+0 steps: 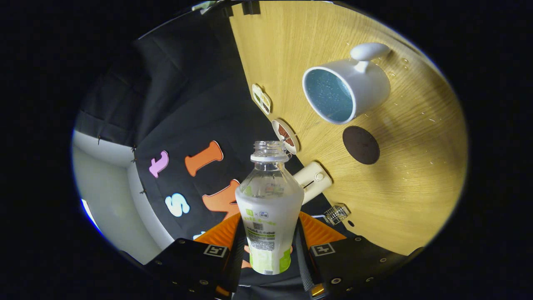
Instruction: Take the bottle from table, then pour the juice into the cup, finally place the bottle on the coaster
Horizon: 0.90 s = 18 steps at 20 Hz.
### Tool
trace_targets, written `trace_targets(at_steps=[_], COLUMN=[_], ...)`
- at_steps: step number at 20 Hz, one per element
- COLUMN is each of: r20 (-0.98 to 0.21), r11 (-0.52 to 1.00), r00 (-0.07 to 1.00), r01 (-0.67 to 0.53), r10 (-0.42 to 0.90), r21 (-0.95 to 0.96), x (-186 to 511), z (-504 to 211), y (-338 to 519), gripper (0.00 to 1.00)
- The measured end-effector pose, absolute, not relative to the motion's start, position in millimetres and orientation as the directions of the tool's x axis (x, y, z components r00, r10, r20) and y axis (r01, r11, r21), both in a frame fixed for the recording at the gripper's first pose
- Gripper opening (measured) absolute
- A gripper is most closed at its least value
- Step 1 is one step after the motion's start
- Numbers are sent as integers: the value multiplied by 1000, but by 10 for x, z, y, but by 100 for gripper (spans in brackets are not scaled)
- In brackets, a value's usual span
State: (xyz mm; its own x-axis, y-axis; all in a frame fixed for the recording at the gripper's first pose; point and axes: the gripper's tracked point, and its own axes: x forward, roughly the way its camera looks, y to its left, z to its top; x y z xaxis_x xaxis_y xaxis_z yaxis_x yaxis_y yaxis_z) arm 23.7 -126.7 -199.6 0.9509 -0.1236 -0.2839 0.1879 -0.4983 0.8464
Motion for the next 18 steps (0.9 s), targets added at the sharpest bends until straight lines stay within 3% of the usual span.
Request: trace_targets(at_steps=[4,10,18], r20=[-276,-266,-286], r11=[-366,1,491], r00=[954,960,955], r01=[218,267,284], r10=[-115,-87,-72], r21=[905,964,824], x=[254,347,539], z=[-1933,-1793,-1751], y=[-1285,-1321,-1159], gripper=[58,58,58])
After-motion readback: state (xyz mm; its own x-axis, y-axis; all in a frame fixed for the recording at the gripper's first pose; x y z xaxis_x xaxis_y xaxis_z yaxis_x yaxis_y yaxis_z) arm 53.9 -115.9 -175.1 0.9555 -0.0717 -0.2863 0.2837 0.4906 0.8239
